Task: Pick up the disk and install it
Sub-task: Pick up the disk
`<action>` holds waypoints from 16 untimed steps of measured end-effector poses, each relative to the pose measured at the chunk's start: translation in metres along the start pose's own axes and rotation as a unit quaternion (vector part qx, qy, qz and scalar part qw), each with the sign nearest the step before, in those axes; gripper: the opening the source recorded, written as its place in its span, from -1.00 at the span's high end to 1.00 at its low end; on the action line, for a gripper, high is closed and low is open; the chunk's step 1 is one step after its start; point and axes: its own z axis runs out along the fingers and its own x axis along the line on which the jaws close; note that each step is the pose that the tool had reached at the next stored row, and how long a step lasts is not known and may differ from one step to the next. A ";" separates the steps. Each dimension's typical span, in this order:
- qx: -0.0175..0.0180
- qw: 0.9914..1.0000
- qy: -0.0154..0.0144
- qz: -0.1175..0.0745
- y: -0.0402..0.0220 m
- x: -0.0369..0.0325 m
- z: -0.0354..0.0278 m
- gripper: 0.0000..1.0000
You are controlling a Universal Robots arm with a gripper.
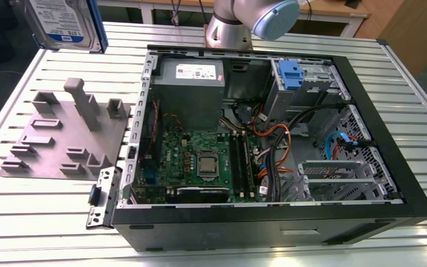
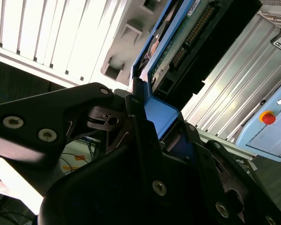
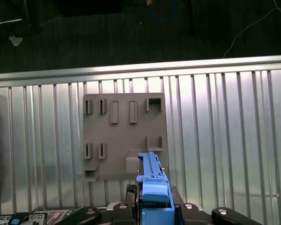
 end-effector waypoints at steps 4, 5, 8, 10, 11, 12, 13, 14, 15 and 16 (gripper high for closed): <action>0.000 1.000 0.000 0.000 -0.0001 0.0000 0.0000 0.27; 0.000 1.000 0.000 0.000 -0.0001 0.0000 0.0000 0.27; 0.000 1.000 0.000 0.000 -0.0002 0.0000 0.0000 0.27; 0.000 1.000 0.000 0.000 -0.0004 0.0003 0.0000 0.27; 0.000 1.000 0.000 0.000 -0.0004 0.0005 0.0000 0.27; 0.000 1.000 0.000 0.000 -0.0004 0.0007 0.0000 0.27; 0.000 1.000 0.000 0.000 -0.0004 0.0009 0.0000 0.27; 0.000 1.000 0.000 0.000 -0.0005 0.0013 0.0000 0.27; 0.000 1.000 0.000 0.000 -0.0006 0.0017 0.0000 0.27; 0.000 1.000 0.000 0.000 -0.0006 0.0020 0.0000 0.27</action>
